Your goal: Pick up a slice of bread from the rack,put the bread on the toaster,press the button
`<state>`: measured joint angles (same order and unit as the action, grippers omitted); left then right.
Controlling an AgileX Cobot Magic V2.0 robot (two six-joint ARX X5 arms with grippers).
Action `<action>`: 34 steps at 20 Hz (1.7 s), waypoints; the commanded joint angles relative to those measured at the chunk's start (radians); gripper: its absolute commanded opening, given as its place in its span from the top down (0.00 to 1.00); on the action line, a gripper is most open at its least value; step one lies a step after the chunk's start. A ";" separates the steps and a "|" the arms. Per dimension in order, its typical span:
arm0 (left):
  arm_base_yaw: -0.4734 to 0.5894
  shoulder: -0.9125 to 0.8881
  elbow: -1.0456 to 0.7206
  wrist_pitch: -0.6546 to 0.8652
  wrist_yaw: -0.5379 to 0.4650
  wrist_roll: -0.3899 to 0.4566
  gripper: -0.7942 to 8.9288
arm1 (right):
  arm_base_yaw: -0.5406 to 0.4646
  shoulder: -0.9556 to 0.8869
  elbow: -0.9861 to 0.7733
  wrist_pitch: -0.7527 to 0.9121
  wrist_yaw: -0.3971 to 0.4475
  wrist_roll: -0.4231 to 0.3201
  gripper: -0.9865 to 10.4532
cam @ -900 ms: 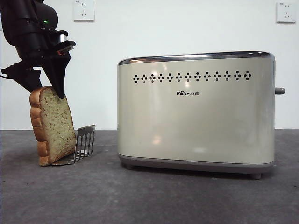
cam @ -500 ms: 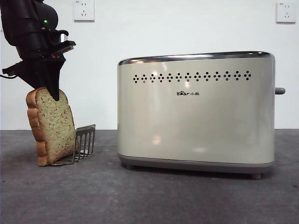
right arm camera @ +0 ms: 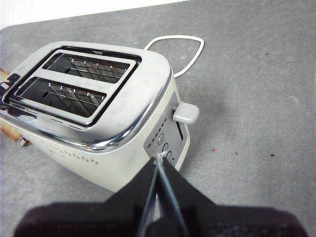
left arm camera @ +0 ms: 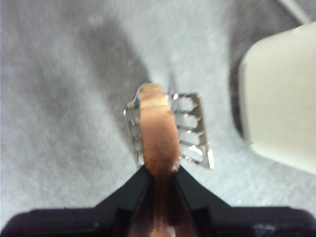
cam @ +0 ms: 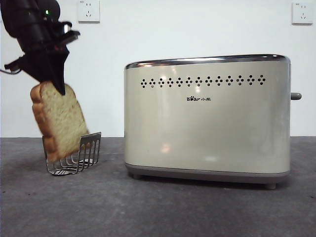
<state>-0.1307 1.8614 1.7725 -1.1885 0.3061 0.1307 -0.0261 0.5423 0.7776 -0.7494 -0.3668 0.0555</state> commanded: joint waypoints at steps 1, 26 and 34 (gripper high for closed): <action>-0.001 -0.029 0.026 -0.009 0.009 0.008 0.93 | 0.000 -0.001 0.004 -0.005 -0.001 0.004 0.92; -0.345 -0.393 0.236 -0.032 0.198 0.777 0.93 | 0.000 -0.001 0.004 -0.016 -0.035 0.004 0.92; -0.482 -0.313 0.236 -0.029 0.187 1.030 0.93 | 0.000 -0.001 0.004 -0.046 -0.053 0.003 0.92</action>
<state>-0.6086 1.5421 2.0090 -1.2259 0.4885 1.1324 -0.0261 0.5419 0.7776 -0.7963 -0.4171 0.0559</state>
